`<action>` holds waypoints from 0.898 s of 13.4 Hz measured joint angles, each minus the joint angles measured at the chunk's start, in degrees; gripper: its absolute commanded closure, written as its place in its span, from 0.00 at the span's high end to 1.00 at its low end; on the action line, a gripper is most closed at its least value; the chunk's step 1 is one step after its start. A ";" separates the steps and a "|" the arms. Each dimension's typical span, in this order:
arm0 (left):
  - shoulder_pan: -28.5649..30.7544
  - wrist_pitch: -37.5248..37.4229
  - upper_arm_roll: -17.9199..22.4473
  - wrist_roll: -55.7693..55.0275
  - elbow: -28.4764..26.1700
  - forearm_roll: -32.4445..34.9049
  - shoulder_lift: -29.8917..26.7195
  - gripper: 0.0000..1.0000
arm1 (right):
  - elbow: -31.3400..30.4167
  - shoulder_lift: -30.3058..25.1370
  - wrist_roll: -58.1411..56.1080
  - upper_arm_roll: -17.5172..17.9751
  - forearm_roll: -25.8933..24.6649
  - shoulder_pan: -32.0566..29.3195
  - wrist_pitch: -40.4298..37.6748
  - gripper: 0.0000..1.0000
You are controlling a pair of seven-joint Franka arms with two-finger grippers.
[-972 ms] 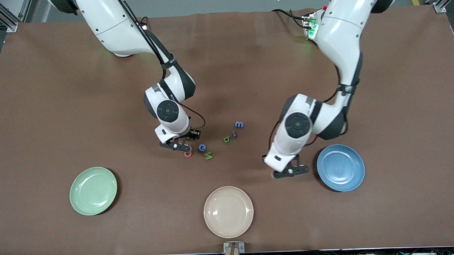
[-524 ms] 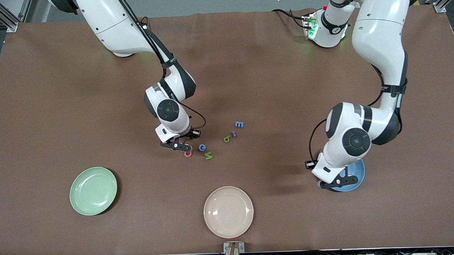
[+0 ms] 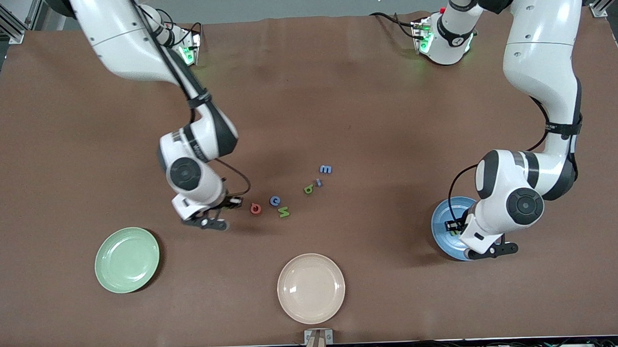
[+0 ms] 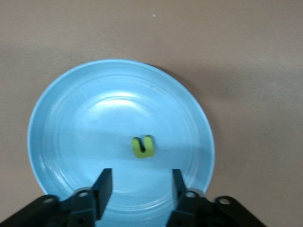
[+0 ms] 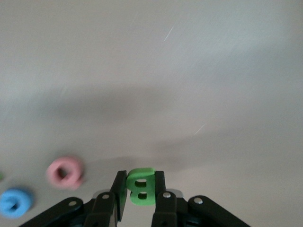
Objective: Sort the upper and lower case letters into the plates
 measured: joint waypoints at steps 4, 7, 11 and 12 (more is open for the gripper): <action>-7.44 -0.57 -2.49 -10.53 0.52 -0.02 -0.28 0.98 | 2.71 0.02 -14.00 0.03 -10.28 -9.09 -0.21 0.05; -18.76 -0.52 -2.41 -21.71 0.53 -0.02 -0.07 0.91 | 3.65 0.67 -16.22 0.12 -20.81 -11.79 -0.19 0.05; -28.54 -0.14 -2.33 -29.11 0.51 -0.02 0.46 0.73 | 3.77 3.48 -16.29 0.12 -31.28 -13.48 3.38 0.25; -30.00 -0.13 -2.31 -31.35 0.47 -0.02 0.60 0.68 | 3.80 4.21 -16.29 0.12 -31.97 -14.01 4.89 0.30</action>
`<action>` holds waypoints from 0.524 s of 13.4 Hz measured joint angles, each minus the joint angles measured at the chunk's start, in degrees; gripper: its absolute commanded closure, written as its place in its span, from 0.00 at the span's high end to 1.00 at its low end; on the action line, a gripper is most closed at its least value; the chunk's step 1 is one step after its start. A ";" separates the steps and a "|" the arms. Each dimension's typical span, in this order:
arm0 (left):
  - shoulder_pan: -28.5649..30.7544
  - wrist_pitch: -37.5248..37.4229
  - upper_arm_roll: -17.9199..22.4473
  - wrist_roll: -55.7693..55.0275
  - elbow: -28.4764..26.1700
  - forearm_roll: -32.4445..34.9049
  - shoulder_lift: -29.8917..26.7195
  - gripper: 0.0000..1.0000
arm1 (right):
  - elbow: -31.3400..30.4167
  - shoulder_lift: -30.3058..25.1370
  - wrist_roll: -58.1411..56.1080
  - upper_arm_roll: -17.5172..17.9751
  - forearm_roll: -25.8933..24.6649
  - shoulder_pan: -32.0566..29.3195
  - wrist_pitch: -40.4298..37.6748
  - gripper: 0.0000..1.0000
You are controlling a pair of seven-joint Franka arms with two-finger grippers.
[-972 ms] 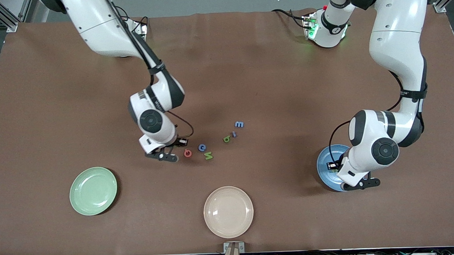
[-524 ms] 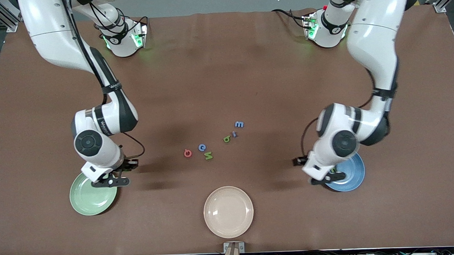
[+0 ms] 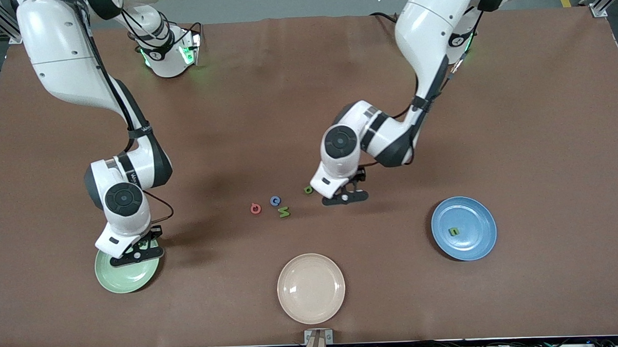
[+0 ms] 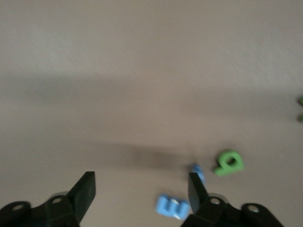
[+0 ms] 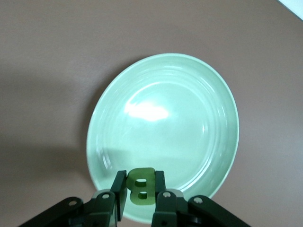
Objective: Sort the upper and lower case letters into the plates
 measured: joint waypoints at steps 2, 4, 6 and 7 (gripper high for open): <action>-1.78 0.81 0.03 -3.71 -0.06 0.00 0.76 0.62 | 0.14 1.03 -0.02 -0.01 -0.57 -0.77 1.50 0.51; -2.73 3.92 0.04 -5.45 -0.10 0.00 2.43 0.59 | 0.51 1.11 -0.01 0.05 -0.61 -0.84 1.66 0.61; -2.97 5.62 0.05 -5.98 -0.10 0.00 4.12 0.57 | 1.45 1.11 0.10 0.19 -0.54 -0.84 1.71 0.65; -2.94 6.31 0.06 -5.99 -0.10 0.00 4.59 0.53 | 2.21 1.10 0.22 0.39 -0.03 -0.83 1.71 0.66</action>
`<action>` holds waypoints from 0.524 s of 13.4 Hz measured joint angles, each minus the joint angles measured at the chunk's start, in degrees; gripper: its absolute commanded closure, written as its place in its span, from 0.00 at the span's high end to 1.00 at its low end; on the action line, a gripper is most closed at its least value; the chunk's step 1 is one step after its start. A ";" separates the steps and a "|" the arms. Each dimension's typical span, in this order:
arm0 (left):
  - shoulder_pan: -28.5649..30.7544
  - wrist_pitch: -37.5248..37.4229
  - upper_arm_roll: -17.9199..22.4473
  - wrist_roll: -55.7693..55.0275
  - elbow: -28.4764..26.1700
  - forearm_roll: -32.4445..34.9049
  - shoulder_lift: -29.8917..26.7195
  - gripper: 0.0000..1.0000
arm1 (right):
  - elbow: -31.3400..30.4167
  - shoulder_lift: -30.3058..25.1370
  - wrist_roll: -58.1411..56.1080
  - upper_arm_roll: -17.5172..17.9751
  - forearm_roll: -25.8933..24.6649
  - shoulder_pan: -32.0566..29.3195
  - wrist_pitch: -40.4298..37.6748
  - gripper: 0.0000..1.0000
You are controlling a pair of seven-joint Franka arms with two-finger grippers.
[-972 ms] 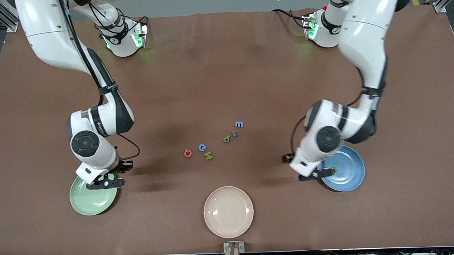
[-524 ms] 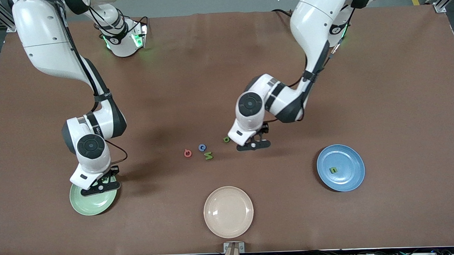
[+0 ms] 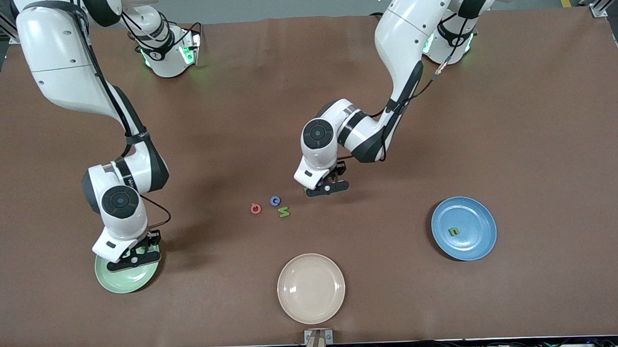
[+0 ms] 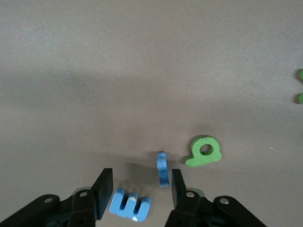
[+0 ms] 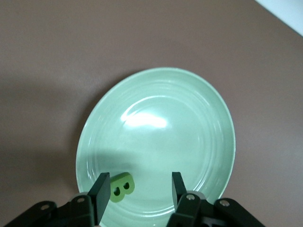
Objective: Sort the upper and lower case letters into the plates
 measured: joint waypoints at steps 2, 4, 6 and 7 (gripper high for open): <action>0.03 0.66 0.04 0.00 0.01 0.00 0.20 0.30 | 0.92 -0.01 0.20 1.12 5.59 0.17 -0.13 0.67; -0.01 0.67 0.03 0.00 0.01 0.00 0.28 0.06 | 0.96 -0.02 0.27 3.24 14.54 0.69 -2.18 0.67; -0.34 0.69 0.00 0.00 0.03 0.00 0.38 0.01 | 0.94 -0.02 1.24 6.05 21.89 1.04 -5.29 0.67; -0.45 0.61 -0.01 0.00 0.25 0.00 0.03 0.01 | 0.87 -0.02 2.54 7.44 24.48 1.26 -6.07 0.67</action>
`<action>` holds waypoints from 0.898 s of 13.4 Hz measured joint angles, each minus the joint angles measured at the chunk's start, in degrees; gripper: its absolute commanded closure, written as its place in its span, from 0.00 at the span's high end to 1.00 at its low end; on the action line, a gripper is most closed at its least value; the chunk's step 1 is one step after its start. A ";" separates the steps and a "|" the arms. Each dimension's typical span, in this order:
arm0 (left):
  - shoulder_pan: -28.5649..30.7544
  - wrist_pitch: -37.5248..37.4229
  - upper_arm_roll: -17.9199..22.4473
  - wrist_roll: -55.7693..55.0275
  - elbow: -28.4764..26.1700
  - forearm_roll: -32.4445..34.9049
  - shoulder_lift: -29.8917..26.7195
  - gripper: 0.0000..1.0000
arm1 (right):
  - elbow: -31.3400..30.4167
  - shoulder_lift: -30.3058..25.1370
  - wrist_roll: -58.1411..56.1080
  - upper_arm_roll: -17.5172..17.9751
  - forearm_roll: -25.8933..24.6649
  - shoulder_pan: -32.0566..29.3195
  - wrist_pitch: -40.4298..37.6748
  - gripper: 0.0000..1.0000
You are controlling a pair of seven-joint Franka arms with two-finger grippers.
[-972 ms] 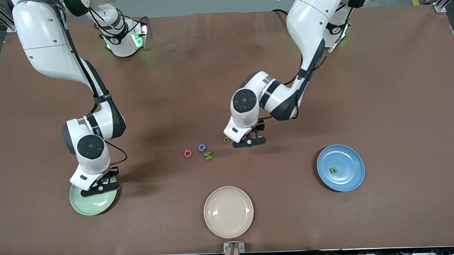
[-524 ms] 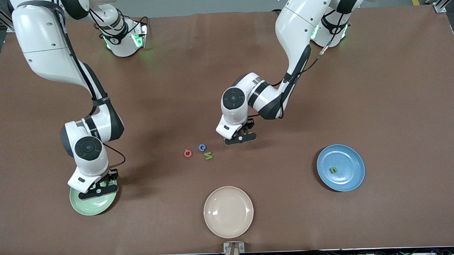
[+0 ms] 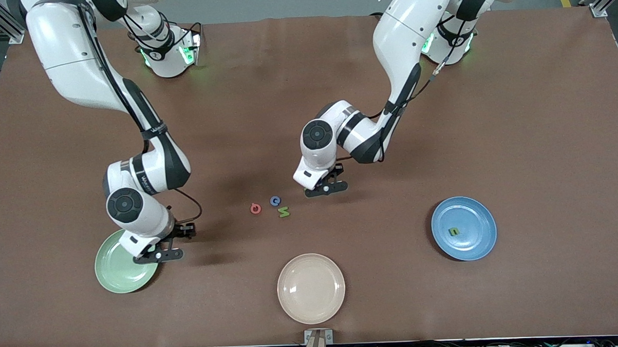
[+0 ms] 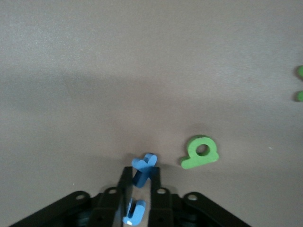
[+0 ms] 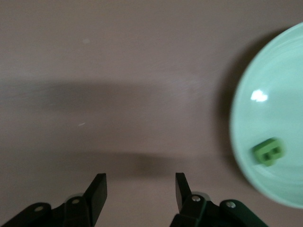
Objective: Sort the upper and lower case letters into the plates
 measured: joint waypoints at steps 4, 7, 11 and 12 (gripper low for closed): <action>0.23 0.09 1.96 0.00 1.06 0.00 -0.37 0.01 | -0.38 0.02 14.16 3.08 2.03 6.08 0.00 0.67; 0.71 -0.77 6.92 2.12 2.00 0.08 -1.91 0.00 | -0.58 0.14 23.16 3.10 2.08 11.96 2.30 0.67; 1.99 -4.36 16.78 15.96 1.99 0.12 -4.21 0.01 | -0.81 2.00 24.24 2.76 2.08 12.69 4.29 0.67; 2.88 -5.31 18.47 19.72 1.85 0.12 -4.20 0.00 | -0.89 2.61 24.24 2.59 2.08 12.69 4.81 0.67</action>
